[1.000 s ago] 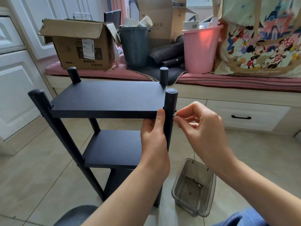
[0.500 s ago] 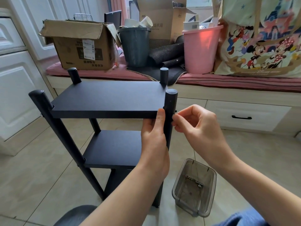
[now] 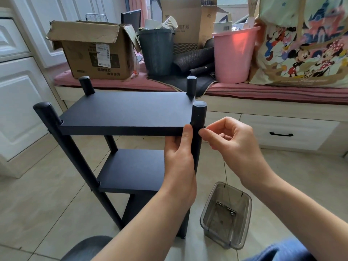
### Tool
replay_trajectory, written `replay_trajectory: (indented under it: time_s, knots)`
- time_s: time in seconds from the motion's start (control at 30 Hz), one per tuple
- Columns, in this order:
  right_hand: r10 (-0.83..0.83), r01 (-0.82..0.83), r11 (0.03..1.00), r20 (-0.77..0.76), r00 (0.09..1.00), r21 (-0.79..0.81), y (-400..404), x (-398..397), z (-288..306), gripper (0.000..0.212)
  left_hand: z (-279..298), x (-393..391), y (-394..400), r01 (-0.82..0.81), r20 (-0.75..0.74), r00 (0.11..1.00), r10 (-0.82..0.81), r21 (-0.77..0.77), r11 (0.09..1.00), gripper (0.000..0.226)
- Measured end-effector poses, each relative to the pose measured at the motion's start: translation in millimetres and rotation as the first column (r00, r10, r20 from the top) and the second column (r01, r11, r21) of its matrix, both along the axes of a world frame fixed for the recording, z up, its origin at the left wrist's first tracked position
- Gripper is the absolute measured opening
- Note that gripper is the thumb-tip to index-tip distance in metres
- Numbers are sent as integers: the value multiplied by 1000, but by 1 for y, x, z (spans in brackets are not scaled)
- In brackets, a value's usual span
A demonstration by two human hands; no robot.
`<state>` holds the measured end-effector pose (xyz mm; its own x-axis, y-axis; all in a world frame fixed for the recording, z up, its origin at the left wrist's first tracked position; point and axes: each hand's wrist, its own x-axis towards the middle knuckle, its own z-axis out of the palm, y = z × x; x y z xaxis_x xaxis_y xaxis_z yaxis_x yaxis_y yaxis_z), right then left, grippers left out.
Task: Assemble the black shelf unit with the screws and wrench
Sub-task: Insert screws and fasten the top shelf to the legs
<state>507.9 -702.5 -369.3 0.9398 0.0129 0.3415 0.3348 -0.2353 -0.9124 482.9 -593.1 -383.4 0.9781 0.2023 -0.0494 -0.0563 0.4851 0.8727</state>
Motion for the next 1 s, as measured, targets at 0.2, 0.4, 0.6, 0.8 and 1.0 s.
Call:
replay_trajectory:
  time_s: [0.2,0.4,0.6,0.8,1.0]
  knots:
    - [445,-403,884,-162,881,239,-10,16,1,48,-1,-2,5,-12,49,999,12,5,1000,33]
    - [592,-501,779,-180,786,377,-9,28,-1,57,-4,-9,31,-92,55,995,78,314,945,12]
    - [567,-456,792,-212,796,405,-10,33,-4,58,1,-18,52,-508,506,852,130,743,437,22]
    - [572,-438,785,-238,785,439,-10,36,-6,54,4,-4,44,-731,739,674,-17,669,132,31]
    - [606,-440,750,-247,757,494,-9,37,-6,46,2,8,38,-640,640,768,6,768,14,45]
